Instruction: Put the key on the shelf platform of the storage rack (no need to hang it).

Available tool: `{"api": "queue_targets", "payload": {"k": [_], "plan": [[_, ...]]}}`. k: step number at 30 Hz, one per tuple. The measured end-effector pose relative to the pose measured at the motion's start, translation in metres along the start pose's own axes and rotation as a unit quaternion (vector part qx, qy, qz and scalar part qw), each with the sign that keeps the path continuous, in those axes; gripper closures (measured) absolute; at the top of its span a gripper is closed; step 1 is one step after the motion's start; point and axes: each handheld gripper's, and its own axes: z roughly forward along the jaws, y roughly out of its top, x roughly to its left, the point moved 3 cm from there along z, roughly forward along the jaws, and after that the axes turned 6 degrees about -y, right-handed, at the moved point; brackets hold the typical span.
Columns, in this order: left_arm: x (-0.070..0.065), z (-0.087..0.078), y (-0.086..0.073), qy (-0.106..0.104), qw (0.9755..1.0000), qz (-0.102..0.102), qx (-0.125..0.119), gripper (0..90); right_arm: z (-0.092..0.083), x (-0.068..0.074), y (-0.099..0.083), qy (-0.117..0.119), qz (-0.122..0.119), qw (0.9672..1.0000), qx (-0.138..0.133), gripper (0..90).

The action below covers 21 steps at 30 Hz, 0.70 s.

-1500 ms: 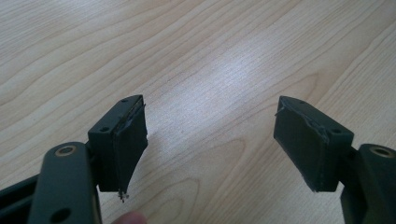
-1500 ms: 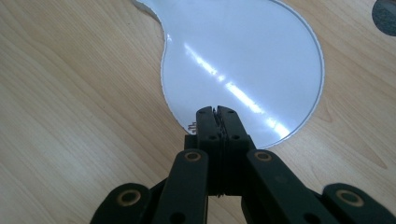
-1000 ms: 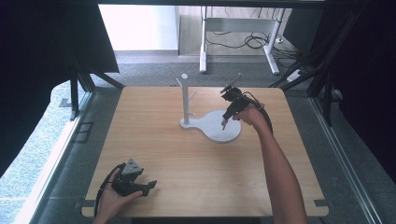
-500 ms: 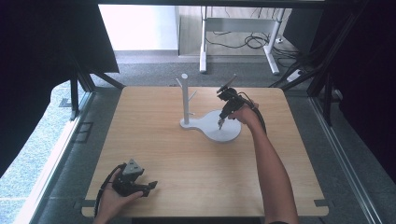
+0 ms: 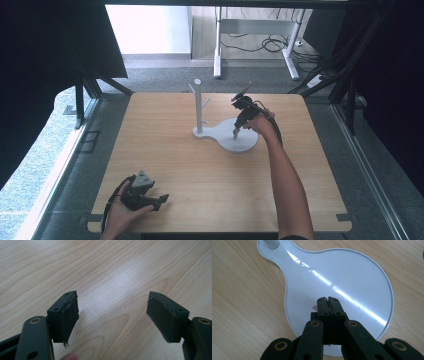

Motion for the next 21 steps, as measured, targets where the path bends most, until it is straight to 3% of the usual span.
{"api": "queue_targets", "payload": {"k": [11,21], "plan": [[0.0,0.001,0.0,0.0,1.0,0.002,0.002,25.9,0.007,-0.005,0.0,0.001,0.019,0.9996,-0.019,89.6],[0.0,0.001,-0.001,0.001,1.0,0.001,0.004,25.8,0.022,-0.01,-0.007,-0.012,0.027,0.9995,-0.008,89.5]]}}
